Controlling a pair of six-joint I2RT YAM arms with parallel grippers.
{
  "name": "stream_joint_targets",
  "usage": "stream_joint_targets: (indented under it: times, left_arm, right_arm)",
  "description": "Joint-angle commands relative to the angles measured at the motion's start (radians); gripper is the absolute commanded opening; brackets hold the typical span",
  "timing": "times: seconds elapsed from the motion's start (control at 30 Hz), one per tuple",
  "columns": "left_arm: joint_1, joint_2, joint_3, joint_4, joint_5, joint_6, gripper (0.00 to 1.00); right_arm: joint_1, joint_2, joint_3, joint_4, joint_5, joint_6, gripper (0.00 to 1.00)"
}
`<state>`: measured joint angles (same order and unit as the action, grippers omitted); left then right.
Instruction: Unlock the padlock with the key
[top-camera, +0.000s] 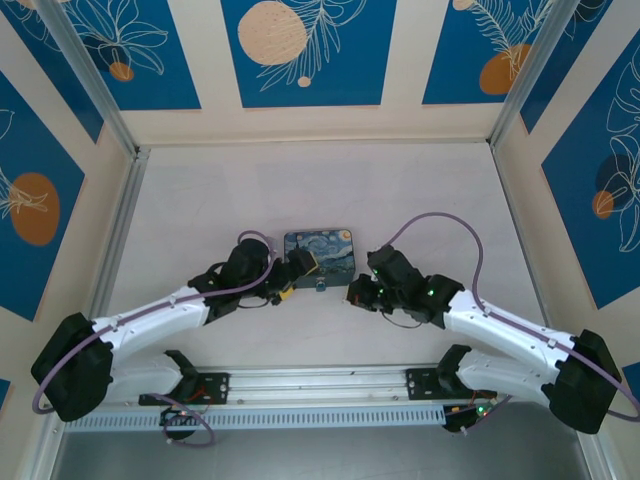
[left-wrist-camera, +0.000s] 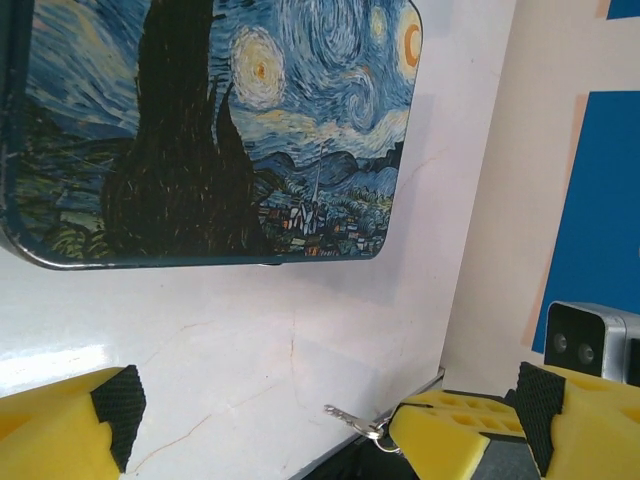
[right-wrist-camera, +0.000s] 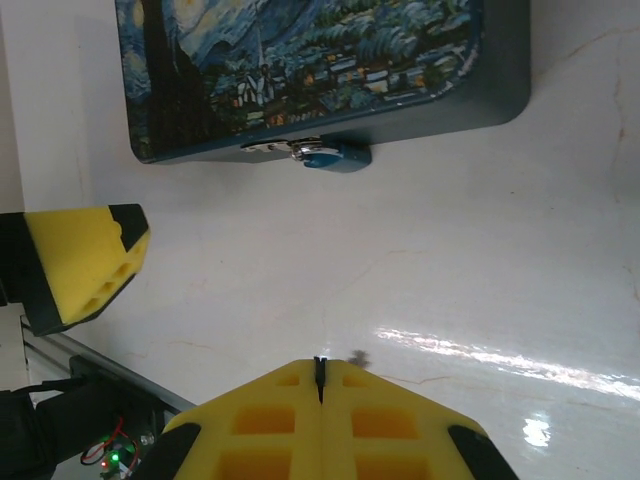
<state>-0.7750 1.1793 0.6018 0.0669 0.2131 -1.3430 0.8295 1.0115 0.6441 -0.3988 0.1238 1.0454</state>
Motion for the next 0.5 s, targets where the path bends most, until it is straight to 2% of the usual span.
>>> stream_joint_targets:
  times: [0.0,0.2,0.3,0.33,0.37,0.47]
  left_arm:
    - [-0.014,-0.020,0.042,-0.025,-0.027,-0.018,0.97]
    - [-0.014,-0.016,0.012,-0.020,-0.041,-0.016,0.99]
    - [-0.014,0.004,0.002,-0.003,-0.041,-0.009,1.00]
    - [-0.014,0.014,0.001,0.001,-0.036,-0.001,1.00]
    - [-0.015,0.020,0.001,0.000,-0.032,0.005,1.00]
    - [-0.014,0.032,0.002,-0.009,-0.027,0.028,1.00]
  right_arm:
    - [0.001,0.025,0.017,0.008,-0.041,0.002,0.00]
    - [0.027,0.053,-0.093,0.049,-0.004,0.030,0.01]
    - [0.018,0.136,-0.117,0.081,0.018,-0.019,0.44]
    - [0.021,0.154,-0.121,0.091,0.030,-0.035,0.55]
    - [0.025,0.166,-0.121,0.084,0.048,-0.038,0.60]
    - [0.028,0.158,-0.128,0.068,0.081,-0.028,0.61]
